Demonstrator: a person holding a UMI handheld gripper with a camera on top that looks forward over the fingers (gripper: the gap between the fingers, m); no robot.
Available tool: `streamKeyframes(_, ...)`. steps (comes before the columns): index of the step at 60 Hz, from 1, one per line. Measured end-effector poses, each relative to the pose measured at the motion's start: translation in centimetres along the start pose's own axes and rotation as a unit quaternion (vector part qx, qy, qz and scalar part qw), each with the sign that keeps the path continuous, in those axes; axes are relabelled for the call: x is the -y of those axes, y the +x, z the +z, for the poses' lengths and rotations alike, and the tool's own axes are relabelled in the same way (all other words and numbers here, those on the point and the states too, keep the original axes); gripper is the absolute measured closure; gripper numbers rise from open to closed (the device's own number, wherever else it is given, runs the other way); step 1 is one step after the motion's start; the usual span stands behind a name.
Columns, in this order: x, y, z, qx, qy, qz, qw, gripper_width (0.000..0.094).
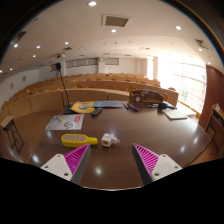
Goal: Unplug charger
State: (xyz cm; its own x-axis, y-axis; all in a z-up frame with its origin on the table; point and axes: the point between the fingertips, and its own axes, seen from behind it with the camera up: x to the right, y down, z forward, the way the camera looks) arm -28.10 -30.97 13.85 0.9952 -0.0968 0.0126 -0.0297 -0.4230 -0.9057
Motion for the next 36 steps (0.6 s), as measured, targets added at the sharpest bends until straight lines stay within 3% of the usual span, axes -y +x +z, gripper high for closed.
streamKeyframes(18,-1.1,-1.0,-9.7,-0.017,0.002,-0.006,1.000,0.0084)
streamKeyframes(36,-1.1,-2.1,-12.0,-0.015,0.006,-0.020,1.000,0.0088)
